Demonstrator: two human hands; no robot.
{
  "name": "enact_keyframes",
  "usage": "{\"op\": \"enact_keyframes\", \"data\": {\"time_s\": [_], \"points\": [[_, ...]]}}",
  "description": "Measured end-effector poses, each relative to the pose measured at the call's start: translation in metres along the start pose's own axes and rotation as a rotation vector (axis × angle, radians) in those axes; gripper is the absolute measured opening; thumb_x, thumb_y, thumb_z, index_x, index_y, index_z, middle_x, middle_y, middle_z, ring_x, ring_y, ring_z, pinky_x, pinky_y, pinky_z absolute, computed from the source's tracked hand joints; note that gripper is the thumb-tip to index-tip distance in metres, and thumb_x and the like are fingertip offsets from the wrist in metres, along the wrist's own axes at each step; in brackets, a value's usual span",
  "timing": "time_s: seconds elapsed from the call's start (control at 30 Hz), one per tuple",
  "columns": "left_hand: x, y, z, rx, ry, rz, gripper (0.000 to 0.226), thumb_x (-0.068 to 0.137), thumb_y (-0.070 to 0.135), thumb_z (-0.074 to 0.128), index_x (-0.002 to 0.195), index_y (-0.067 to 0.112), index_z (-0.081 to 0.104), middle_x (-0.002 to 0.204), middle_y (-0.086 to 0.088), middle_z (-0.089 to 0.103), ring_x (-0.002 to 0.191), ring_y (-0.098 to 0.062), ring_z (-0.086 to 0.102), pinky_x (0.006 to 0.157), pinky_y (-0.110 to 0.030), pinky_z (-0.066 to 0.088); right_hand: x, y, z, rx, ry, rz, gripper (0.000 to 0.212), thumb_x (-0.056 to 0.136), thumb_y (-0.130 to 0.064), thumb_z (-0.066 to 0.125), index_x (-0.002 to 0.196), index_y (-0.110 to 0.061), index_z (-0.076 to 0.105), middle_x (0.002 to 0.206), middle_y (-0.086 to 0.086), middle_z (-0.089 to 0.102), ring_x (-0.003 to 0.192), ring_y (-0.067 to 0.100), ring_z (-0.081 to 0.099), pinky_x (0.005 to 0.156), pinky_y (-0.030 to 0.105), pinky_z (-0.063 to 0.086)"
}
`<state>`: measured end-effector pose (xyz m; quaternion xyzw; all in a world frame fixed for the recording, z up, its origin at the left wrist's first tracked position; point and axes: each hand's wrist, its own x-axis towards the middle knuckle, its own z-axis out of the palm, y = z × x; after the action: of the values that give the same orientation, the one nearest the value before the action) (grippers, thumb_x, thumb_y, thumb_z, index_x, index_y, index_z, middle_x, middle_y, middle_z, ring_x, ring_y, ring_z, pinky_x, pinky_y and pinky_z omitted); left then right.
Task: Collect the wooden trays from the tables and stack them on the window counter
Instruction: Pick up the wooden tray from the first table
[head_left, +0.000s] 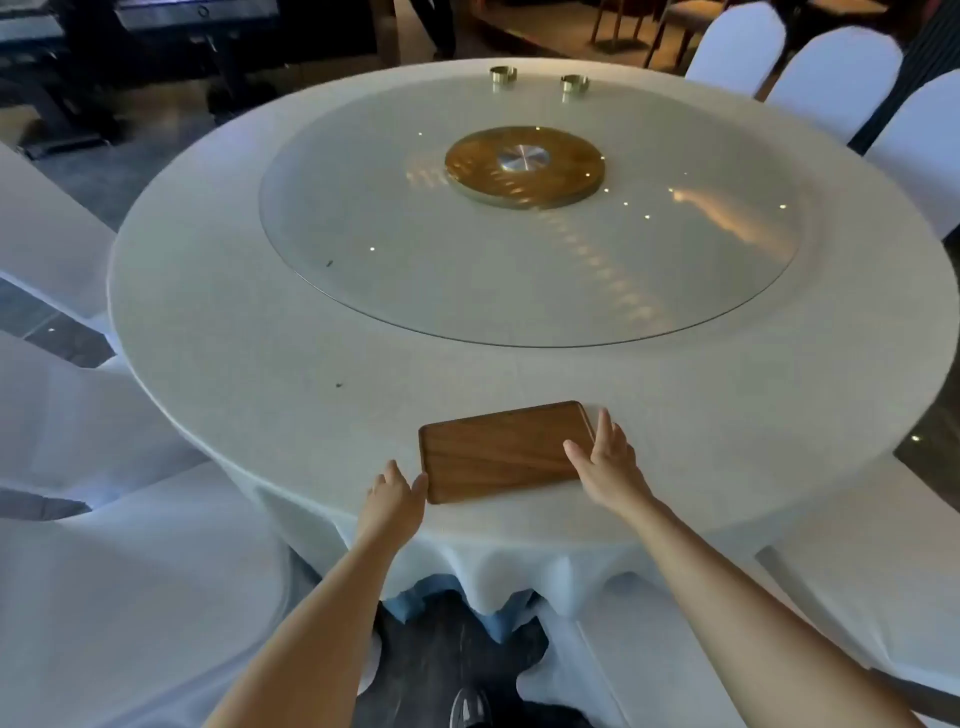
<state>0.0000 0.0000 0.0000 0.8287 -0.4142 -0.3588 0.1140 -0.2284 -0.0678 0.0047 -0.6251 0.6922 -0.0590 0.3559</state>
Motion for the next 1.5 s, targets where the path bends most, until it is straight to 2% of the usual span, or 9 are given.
{"op": "enact_keyframes", "data": {"time_s": [0.23, 0.43, 0.53, 0.77, 0.87, 0.97, 1.1, 1.33, 1.5], "points": [[0.041, 0.009, 0.017, -0.027, -0.083, -0.096, 0.047, 0.097, 0.037, 0.029, 0.127, 0.002, 0.038, 0.114, -0.021, 0.059, 0.095, -0.034, 0.057, 0.083, -0.040, 0.046, 0.043, 0.006, 0.010, 0.014, -0.030, 0.111, 0.067, 0.098, -0.039, 0.034, 0.149, -0.004, 0.009, 0.154, 0.022, 0.017, 0.142, 0.037, 0.019, 0.115, 0.041, 0.019], [0.058, 0.014, 0.022, -0.047, -0.102, -0.141, 0.030, 0.096, 0.035, 0.031, 0.099, 0.006, 0.039, 0.093, -0.013, 0.050, 0.071, -0.023, 0.048, 0.069, -0.032, 0.038, 0.065, 0.009, 0.010, 0.056, -0.022, 0.200, 0.062, 0.097, -0.037, 0.037, 0.146, -0.004, 0.021, 0.148, 0.022, 0.031, 0.137, 0.036, 0.028, 0.111, 0.041, 0.026], [0.067, 0.012, 0.023, -0.017, -0.107, -0.163, 0.040, 0.096, 0.037, 0.030, 0.108, 0.001, 0.043, 0.090, -0.014, 0.051, 0.078, -0.029, 0.051, 0.069, -0.033, 0.039, 0.075, 0.009, 0.014, 0.030, -0.009, 0.212, 0.058, 0.096, -0.036, 0.036, 0.143, -0.003, 0.027, 0.143, 0.022, 0.035, 0.134, 0.037, 0.031, 0.109, 0.042, 0.029], [0.072, 0.015, 0.025, 0.065, -0.168, -0.167, 0.048, 0.097, 0.040, 0.026, 0.114, -0.001, 0.045, 0.063, -0.003, 0.045, 0.049, -0.016, 0.048, 0.059, -0.030, 0.039, 0.092, 0.005, 0.017, 0.099, 0.036, 0.289, 0.050, 0.095, -0.030, 0.041, 0.129, 0.006, 0.038, 0.136, 0.025, 0.044, 0.126, 0.040, 0.044, 0.101, 0.041, 0.038], [0.071, 0.013, 0.025, 0.063, -0.169, -0.170, 0.046, 0.097, 0.040, 0.027, 0.111, 0.000, 0.045, 0.063, -0.002, 0.044, 0.048, -0.016, 0.048, 0.052, -0.028, 0.039, 0.095, 0.004, 0.015, 0.128, 0.021, 0.322, 0.049, 0.094, -0.029, 0.041, 0.127, 0.008, 0.039, 0.135, 0.026, 0.048, 0.123, 0.040, 0.048, 0.098, 0.041, 0.040], [0.069, 0.005, 0.024, 0.033, -0.127, -0.177, 0.034, 0.097, 0.038, 0.028, 0.095, 0.006, 0.039, 0.070, -0.005, 0.049, 0.052, -0.019, 0.050, 0.063, -0.032, 0.044, 0.096, 0.003, 0.015, 0.148, -0.013, 0.328, 0.047, 0.096, -0.029, 0.039, 0.125, 0.008, 0.042, 0.131, 0.026, 0.052, 0.120, 0.040, 0.051, 0.096, 0.040, 0.042], [0.064, -0.009, 0.015, -0.043, -0.029, -0.182, 0.032, 0.097, 0.037, 0.031, 0.090, 0.006, 0.035, 0.109, -0.024, 0.060, 0.089, -0.037, 0.058, 0.076, -0.040, 0.046, 0.092, -0.010, 0.025, 0.193, -0.035, 0.261, 0.044, 0.096, -0.029, 0.039, 0.120, 0.007, 0.046, 0.126, 0.027, 0.055, 0.116, 0.040, 0.053, 0.092, 0.039, 0.043], [0.036, -0.046, -0.030, -0.095, 0.205, -0.218, 0.035, 0.096, 0.040, 0.034, 0.087, 0.006, 0.037, 0.102, -0.024, 0.062, 0.094, -0.037, 0.058, 0.076, -0.039, 0.042, 0.086, -0.067, 0.044, 0.302, -0.081, 0.025, 0.024, 0.096, -0.029, 0.041, 0.091, -0.006, 0.040, 0.071, -0.001, 0.043, 0.085, 0.026, 0.046, 0.072, 0.030, 0.033], [-0.005, -0.089, -0.072, -0.168, 0.388, -0.318, 0.037, 0.095, 0.041, 0.035, 0.085, 0.006, 0.038, 0.105, -0.028, 0.062, 0.097, -0.040, 0.059, 0.083, -0.044, 0.045, 0.062, -0.129, 0.069, 0.309, -0.172, -0.202, 0.026, 0.096, -0.028, 0.042, 0.082, -0.007, 0.039, 0.066, -0.004, 0.040, 0.082, 0.024, 0.046, 0.071, 0.029, 0.032]]}}
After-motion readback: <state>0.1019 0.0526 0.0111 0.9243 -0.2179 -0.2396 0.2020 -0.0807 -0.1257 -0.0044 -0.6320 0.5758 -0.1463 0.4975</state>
